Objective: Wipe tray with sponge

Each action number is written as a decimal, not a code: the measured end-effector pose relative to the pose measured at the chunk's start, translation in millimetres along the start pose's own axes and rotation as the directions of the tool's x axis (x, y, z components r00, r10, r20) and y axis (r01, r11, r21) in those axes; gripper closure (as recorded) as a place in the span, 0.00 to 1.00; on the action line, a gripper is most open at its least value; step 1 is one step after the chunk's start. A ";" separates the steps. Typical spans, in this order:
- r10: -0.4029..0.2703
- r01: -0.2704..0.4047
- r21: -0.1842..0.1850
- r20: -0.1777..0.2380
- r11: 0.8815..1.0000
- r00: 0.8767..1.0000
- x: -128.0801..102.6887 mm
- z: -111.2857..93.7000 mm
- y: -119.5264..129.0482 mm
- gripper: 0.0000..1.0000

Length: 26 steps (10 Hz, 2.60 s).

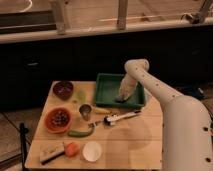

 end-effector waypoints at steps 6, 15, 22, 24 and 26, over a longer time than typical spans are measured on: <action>-0.023 0.023 -0.001 -0.004 1.000 1.000 1.7 -0.1 0.1 0.97; -0.066 0.066 -0.004 -0.005 0.998 0.998 3.9 1.2 0.2 0.97; -0.101 0.101 -0.008 -0.005 0.995 0.995 5.3 1.7 1.2 0.97; -0.106 0.106 -0.008 -0.005 0.994 0.994 5.3 1.6 1.0 0.97; -0.122 0.122 -0.009 -0.005 0.992 0.992 5.3 1.6 0.9 0.97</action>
